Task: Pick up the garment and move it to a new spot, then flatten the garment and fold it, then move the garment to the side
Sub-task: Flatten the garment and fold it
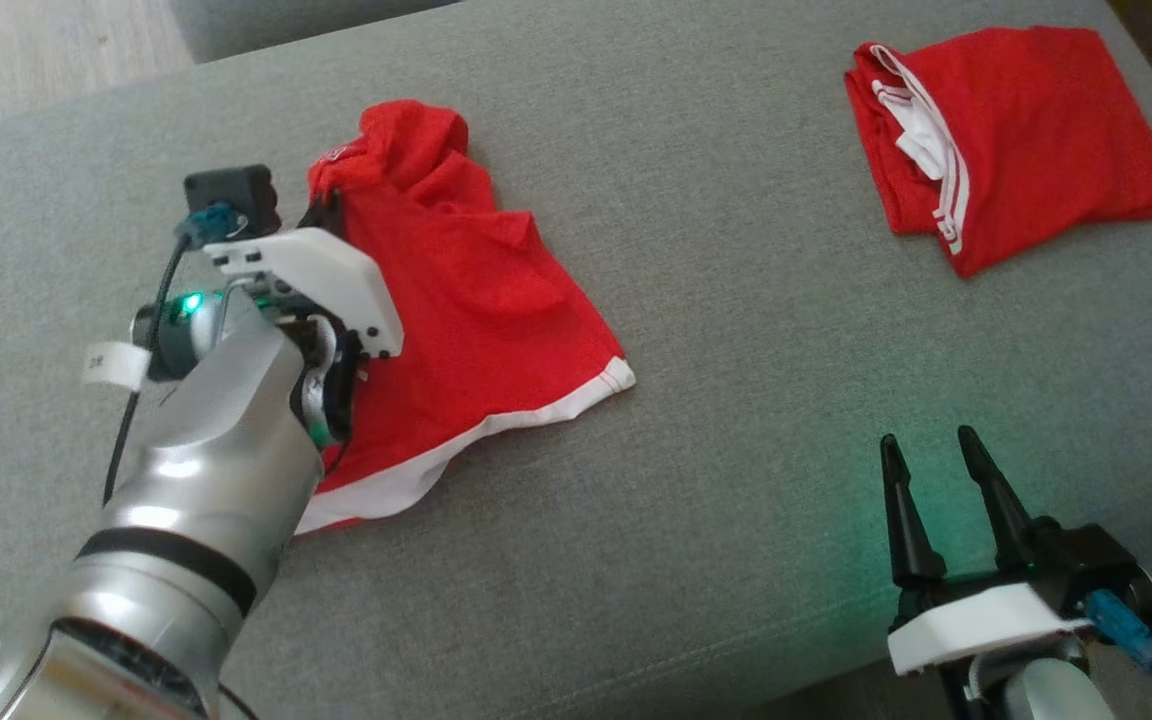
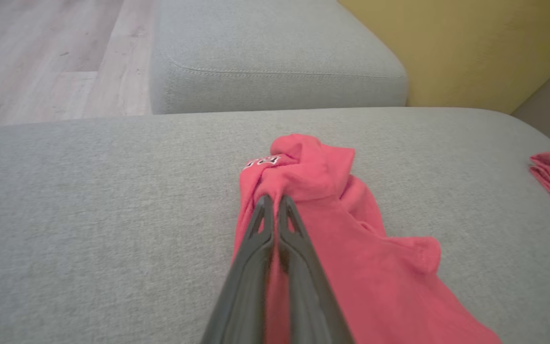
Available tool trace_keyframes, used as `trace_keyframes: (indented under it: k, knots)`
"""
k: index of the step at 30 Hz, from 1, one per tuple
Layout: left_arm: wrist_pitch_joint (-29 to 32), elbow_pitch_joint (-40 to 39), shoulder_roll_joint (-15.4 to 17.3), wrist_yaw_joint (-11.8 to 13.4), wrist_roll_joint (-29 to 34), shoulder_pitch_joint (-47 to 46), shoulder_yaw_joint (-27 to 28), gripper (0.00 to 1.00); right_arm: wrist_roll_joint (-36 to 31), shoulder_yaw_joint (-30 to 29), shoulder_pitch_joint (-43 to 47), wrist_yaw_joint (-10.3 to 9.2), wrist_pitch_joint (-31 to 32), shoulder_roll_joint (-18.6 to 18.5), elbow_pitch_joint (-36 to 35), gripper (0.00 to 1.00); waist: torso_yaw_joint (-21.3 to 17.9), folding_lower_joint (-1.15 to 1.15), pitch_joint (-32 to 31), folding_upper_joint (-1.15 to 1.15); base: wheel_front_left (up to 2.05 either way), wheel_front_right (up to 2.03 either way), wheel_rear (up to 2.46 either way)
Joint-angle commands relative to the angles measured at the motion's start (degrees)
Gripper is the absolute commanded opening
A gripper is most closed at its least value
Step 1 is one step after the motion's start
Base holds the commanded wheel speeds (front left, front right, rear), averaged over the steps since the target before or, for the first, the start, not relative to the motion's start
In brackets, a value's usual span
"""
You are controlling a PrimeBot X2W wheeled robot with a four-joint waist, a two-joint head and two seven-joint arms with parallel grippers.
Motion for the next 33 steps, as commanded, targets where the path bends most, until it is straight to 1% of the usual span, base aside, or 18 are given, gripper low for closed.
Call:
trace_keyframes:
  k: [1,2,3,4,7,8,9,10,13,19,20,25,30,33]
  knots:
    - [-0.89,-0.13,1.37,-0.27,0.32,-2.61,1.77,0.0,-0.27,1.01,-2.0,-0.05,-0.22,-0.44,-1.58,1.0,-0.11,0.0,-0.17,0.0,0.0,0.0,0.0]
    - [-1.33,0.53,1.32,-0.31,0.45,-2.7,1.91,0.21,-0.3,1.0,-1.96,-0.05,-0.22,-0.44,-1.51,1.0,-0.16,0.0,-0.26,0.0,0.0,0.0,0.0]
    - [-1.69,1.03,1.13,-0.5,0.36,-2.56,2.2,0.95,-0.32,1.0,-1.92,-0.05,-0.22,-0.44,-1.41,1.0,-0.21,0.0,-0.43,0.0,0.0,0.0,0.0]
    - [-2.0,1.29,1.01,-0.83,0.35,-2.36,2.44,1.0,-0.32,1.02,-1.85,-0.05,-0.22,-0.44,-1.3,1.0,-0.26,0.0,-0.7,0.0,0.0,0.0,0.0]
    - [-2.68,0.06,1.0,-1.18,0.22,-1.55,4.55,1.0,-0.11,0.3,-1.39,-0.05,-0.22,-0.44,-1.52,1.0,0.28,0.0,-1.64,0.0,0.0,0.0,0.0]
    - [-2.73,-1.86,1.23,-0.96,0.7,-1.28,5.9,1.0,-0.16,-0.1,-1.15,-0.05,-0.22,-0.44,-1.65,1.0,0.71,0.0,-2.01,0.0,0.0,0.0,0.0]
    - [-2.76,-7.29,1.8,-0.03,2.88,0.66,8.95,1.0,-0.42,-0.81,-0.58,-0.05,-0.22,-0.44,-1.94,1.0,1.76,0.0,-2.93,0.0,0.0,0.0,0.0]
    - [-2.77,-10.44,2.02,0.42,4.14,2.43,10.73,1.0,-0.57,-1.13,-0.27,-0.05,-0.22,-0.44,-2.05,1.0,2.28,0.0,-3.53,0.0,0.0,0.0,0.0]
    - [-2.78,-19.07,2.09,1.49,8.29,9.92,14.48,1.0,-1.07,-2.22,0.86,-0.05,-0.22,-0.44,-2.56,1.0,4.22,0.0,-5.68,0.0,0.0,0.0,0.0]
    - [-2.79,-34.15,3.07,3.82,16.36,26.63,18.13,1.0,-2.49,-4.15,2.5,-0.05,-0.22,-0.44,-4.17,1.0,8.67,0.0,-9.11,0.0,0.0,0.0,0.0]
    - [-2.79,-34.15,3.07,3.82,16.36,26.63,18.13,1.0,-2.49,-4.15,2.5,-0.05,-0.22,-0.44,-4.17,1.0,8.67,0.0,-9.11,0.0,0.0,0.0,0.0]
    - [-2.79,-43.33,3.56,5.15,19.79,38.72,20.85,1.0,-3.29,-6.03,3.58,-0.05,-0.22,-0.44,-4.54,1.0,12.81,0.0,-11.46,0.0,0.0,0.0,0.0]
    - [-2.79,-49.51,3.94,4.96,23.34,47.1,22.67,1.0,-3.35,-7.68,3.84,-0.05,-0.22,-0.44,-4.27,1.0,16.17,0.0,-12.4,0.0,0.0,0.0,0.0]
    - [-2.79,-50.43,4.08,4.66,25.17,51.13,23.62,1.0,-3.25,-8.35,3.9,-0.05,-0.22,-0.44,-3.72,1.0,17.6,0.0,-13.01,0.0,0.0,0.0,0.0]
